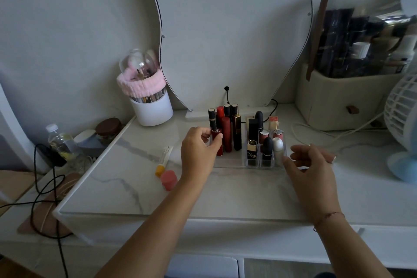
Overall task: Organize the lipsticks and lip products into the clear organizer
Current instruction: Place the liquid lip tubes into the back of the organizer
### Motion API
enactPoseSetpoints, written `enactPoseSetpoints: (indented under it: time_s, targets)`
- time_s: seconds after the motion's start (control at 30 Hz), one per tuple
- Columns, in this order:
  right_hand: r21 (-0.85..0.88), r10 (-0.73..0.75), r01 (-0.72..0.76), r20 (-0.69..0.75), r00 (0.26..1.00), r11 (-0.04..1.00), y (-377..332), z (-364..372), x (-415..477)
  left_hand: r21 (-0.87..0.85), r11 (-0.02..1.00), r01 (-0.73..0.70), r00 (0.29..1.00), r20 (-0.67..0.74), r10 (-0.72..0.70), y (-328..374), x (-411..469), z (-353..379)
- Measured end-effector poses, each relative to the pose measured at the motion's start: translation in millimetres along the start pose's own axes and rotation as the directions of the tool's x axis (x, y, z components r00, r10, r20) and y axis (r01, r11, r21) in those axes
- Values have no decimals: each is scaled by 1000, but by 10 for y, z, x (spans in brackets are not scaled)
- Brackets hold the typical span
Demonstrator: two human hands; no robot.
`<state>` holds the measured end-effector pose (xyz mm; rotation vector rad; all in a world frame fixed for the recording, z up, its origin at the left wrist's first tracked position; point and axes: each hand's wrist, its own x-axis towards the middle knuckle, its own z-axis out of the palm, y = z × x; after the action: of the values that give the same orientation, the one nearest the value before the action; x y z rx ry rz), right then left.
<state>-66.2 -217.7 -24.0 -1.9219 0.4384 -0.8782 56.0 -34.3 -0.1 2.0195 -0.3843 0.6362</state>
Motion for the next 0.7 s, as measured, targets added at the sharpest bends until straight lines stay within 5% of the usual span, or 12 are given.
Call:
enactPoseSetpoints:
  time_s: [0.7]
  targets:
    - [-41, -9, 8, -13, 1000, 999, -60, -51, -5, 23, 1000, 16, 1000, 15, -16, -42, -66, -124]
